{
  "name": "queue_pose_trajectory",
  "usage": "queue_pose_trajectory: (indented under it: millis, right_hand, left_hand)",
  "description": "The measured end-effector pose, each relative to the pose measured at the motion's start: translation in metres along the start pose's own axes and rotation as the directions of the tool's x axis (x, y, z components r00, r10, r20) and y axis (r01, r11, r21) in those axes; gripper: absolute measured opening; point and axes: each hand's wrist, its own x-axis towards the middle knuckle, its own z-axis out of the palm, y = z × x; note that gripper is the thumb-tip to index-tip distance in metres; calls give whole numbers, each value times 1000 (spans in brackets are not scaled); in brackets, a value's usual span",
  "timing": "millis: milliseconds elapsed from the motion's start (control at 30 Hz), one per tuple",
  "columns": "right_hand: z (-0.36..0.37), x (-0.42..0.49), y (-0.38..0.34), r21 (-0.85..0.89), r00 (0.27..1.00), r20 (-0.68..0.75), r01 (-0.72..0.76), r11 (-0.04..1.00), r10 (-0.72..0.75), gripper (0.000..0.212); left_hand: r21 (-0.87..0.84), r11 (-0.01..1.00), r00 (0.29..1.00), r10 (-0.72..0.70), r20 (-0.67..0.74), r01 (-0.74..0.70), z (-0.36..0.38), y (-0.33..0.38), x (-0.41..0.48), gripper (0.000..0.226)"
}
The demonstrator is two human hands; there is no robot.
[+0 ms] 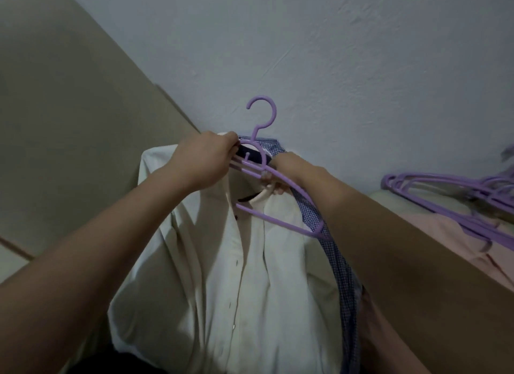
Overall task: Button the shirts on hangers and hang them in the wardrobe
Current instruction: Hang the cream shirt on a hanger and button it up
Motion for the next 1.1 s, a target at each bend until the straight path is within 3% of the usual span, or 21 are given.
queue_pose_trajectory:
  millis: [100, 233, 367, 500, 600, 700, 833, 967, 1100]
  right_hand:
    - [-15, -15, 21, -293, 973, -133, 145, 945, -190, 6]
    - [-39, -50, 51, -284, 975, -131, 134, 949, -177, 24]
    - [-57, -68, 62, -451, 938, -206, 160, 878, -277, 33]
    - [-72, -91, 53, -575, 932, -171, 169, 801, -319, 20]
    - [-80, -102, 48, -590, 928, -189, 154, 793, -320, 18]
    - [-83, -107, 35, -471, 921, -258, 145, 870, -293, 30]
    - [-75, -111, 16, -349, 898, -362, 117, 930, -249, 25]
    - [-78, -108, 37, -543, 911, -323, 45, 839, -258, 16]
    - [-76, -105, 44, -667, 909, -312, -3, 745, -275, 26]
  left_hand:
    - [70, 997, 999, -6, -46, 10, -2, 3, -1, 16]
    - [143, 987, 995, -56, -81, 67, -9, 10, 1, 9]
    - [186, 977, 993, -89, -81, 103, -11, 19, 1, 15]
    - [178, 970, 983, -150, -104, 167, -11, 26, 11, 19]
    - [182, 960, 974, -192, -123, 213, -9, 27, 16, 16]
    - [188, 956, 971, -207, -118, 226, -4, 30, 18, 16]
    - [172, 954, 965, -221, -142, 244, -2, 28, 23, 17]
    - [185, 959, 968, -186, -168, 216, -5, 27, 19, 14]
    - [212, 964, 975, -119, -190, 159, -14, 36, 17, 15]
